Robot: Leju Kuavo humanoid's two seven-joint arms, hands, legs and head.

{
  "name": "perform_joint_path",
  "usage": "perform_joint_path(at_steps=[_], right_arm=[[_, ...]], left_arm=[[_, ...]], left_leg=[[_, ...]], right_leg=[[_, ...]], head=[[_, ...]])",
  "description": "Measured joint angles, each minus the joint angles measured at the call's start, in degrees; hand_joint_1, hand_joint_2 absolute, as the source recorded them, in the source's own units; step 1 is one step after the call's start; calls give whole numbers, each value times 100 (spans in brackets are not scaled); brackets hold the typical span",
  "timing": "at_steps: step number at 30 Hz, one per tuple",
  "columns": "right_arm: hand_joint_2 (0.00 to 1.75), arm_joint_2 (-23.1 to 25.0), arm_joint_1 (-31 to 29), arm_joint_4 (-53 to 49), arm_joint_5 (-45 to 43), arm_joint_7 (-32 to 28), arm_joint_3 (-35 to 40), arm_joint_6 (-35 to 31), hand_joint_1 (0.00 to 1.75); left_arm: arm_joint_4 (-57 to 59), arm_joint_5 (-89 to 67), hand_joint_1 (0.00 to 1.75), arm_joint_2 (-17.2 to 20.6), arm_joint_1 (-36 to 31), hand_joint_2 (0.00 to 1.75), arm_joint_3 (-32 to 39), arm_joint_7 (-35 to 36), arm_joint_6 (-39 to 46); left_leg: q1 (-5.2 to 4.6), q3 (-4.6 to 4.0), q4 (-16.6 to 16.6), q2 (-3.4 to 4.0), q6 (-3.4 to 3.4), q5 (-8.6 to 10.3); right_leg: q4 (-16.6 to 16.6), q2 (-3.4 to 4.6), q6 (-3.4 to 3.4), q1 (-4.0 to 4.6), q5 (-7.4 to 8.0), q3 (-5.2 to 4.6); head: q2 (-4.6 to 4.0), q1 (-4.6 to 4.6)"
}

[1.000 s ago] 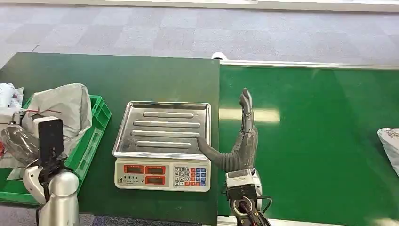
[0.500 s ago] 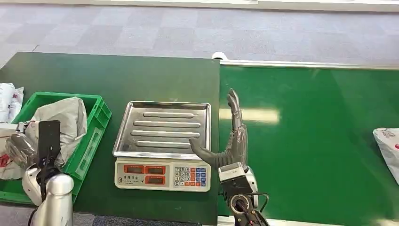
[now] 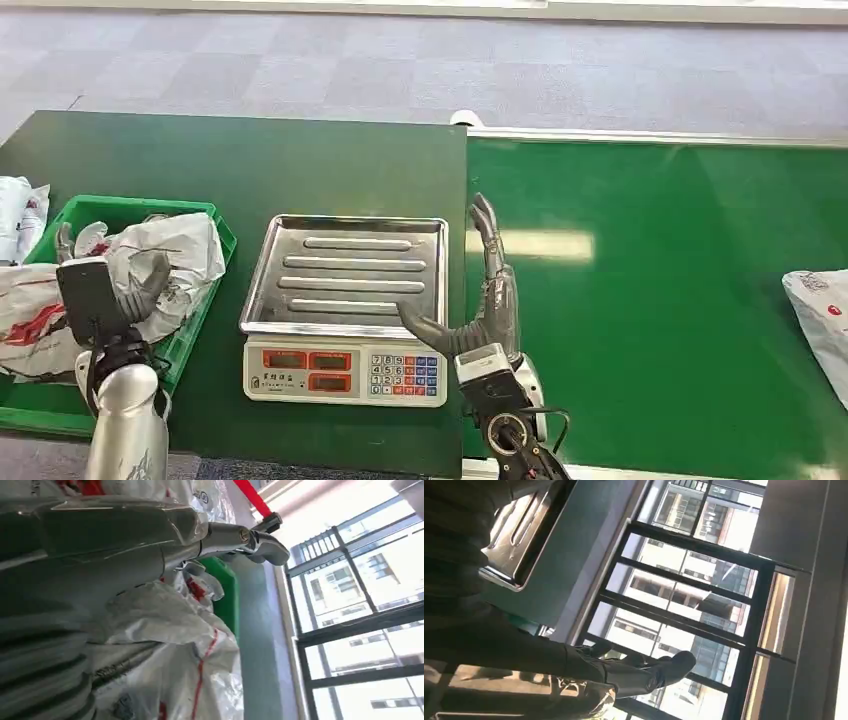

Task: Moved the parcel from conveyor to table for the left to box.

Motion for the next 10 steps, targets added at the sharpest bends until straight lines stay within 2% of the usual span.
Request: perform_joint_path(at_steps=[3, 7, 10], right_arm=[[175, -4, 2, 18, -90, -2, -2, 33, 0], [175, -15, -4, 87, -319, -113, -11, 144, 0], [175, -15, -37, 172, -496, -137, -22, 179, 0]], left_arm=[[-226, 706, 0, -9, 95, 175, -59, -327, -217], [-775, 2743, 0, -107, 321, 175, -142, -1208, -909], [-1258, 2906, 0, -227, 564, 175, -360, -1842, -831]], left_leg=[[0, 0, 0, 0, 0, 0], [0, 0, 0, 2, 0, 0], [0, -1, 0, -1, 0, -1]], right_leg=[[0, 0, 0, 0, 0, -1], [0, 1, 0, 1, 0, -1], [-1, 0, 0, -1, -1, -1]], head=[[0, -2], [0, 0], [0, 2]])
